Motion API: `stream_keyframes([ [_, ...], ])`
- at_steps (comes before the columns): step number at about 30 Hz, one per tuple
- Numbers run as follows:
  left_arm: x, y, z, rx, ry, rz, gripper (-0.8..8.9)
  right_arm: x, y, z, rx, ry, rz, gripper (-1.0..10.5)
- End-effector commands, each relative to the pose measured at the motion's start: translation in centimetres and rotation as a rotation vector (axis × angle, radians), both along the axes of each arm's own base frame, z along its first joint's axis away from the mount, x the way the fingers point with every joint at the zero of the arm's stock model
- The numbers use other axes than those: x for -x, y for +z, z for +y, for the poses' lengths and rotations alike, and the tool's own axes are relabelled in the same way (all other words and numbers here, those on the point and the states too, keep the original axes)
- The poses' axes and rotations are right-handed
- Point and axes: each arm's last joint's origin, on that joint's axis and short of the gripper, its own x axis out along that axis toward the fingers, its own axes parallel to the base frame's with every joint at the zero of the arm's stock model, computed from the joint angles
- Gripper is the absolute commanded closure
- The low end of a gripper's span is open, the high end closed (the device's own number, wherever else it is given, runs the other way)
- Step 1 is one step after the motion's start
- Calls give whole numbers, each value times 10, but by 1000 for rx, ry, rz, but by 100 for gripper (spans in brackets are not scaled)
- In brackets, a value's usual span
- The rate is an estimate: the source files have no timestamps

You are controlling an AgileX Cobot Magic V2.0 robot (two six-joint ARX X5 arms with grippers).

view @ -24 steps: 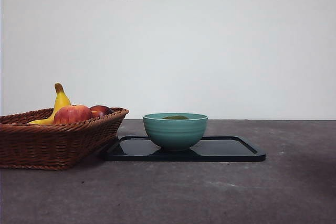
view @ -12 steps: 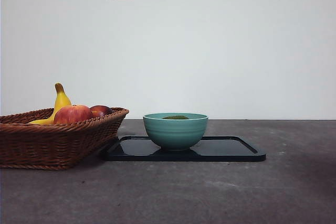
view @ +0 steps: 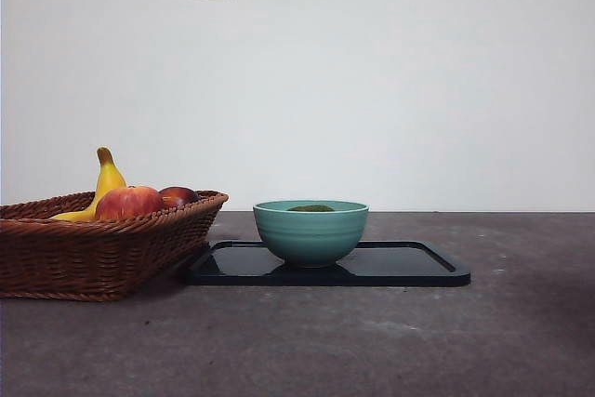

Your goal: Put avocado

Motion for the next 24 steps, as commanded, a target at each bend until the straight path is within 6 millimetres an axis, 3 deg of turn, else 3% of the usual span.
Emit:
stream_keyframes([
  [1,-1,-8,0,8,3,27,804,0,3,2,-16,6,-3,940],
  [9,-1,-8,0,8,3,27,804,1,9,-9,-16,-21,-83,940],
  [17,-1,-8,0,8,3,27,804,2,25,-64,-153,-354,-428,940],
  [19,-1,-8,0,8,3,27,804,5,18,-75,-156,-437,-506,940],
  [24,-1,-8,0,8,3,27,804,9,-43,-98,-150,-654,-704,940],
])
